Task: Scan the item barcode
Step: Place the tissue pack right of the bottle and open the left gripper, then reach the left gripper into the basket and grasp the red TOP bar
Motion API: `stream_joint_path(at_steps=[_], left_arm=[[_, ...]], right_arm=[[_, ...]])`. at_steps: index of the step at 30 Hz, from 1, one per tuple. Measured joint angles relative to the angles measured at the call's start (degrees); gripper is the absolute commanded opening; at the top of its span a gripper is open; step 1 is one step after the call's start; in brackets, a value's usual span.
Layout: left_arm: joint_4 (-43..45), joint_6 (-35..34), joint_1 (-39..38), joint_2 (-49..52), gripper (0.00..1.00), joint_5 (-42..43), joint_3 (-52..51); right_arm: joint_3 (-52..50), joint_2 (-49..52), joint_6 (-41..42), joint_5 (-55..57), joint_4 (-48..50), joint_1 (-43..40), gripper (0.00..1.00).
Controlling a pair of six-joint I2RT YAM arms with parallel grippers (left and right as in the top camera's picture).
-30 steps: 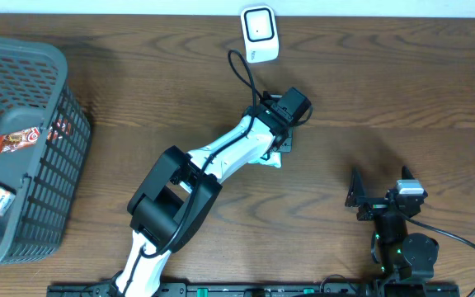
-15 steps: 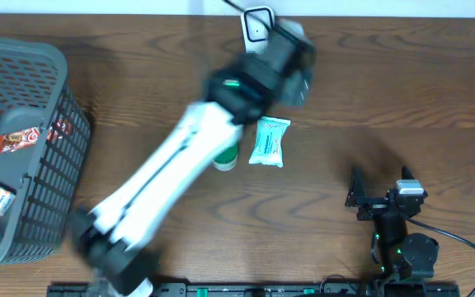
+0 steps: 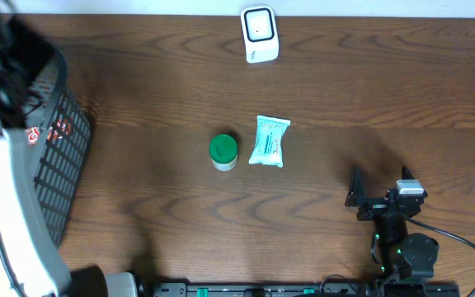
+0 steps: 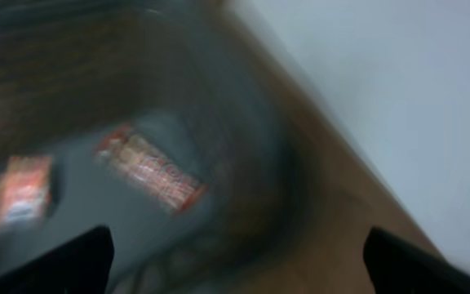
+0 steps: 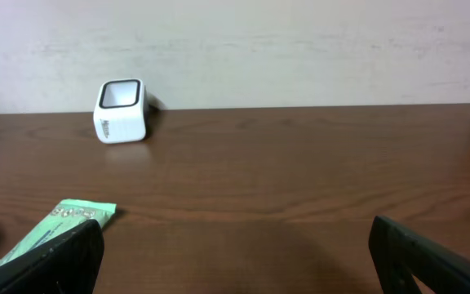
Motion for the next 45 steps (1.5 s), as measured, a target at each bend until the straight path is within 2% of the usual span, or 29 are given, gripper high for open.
stream_joint_path(at_steps=[3, 6, 11, 19, 26, 45], left_arm=[[-2.5, -8.8, 6.3, 3.9, 0.98, 0.4, -1.3], [-2.9, -13.9, 10.0, 7.1, 0.98, 0.8, -1.5], [-0.5, -17.2, 11.6, 11.3, 0.98, 1.2, -1.5], [3.4, -22.0, 11.6, 23.5, 0.98, 1.9, -1.5], [7.5, -24.0, 11.6, 31.6, 0.98, 2.1, -1.5], [9.5, -24.9, 13.0, 37.4, 0.98, 2.1, -1.5]], right_arm=[[0.0, 0.0, 0.0, 0.0, 0.0, 0.0, 0.99], [0.0, 0.0, 0.0, 0.0, 0.0, 0.0, 0.99], [0.0, 0.0, 0.0, 0.0, 0.0, 0.0, 0.99], [0.0, 0.0, 0.0, 0.0, 0.0, 0.0, 0.99], [0.0, 0.0, 0.0, 0.0, 0.0, 0.0, 0.99], [0.0, 0.0, 0.0, 0.0, 0.0, 0.0, 0.99]])
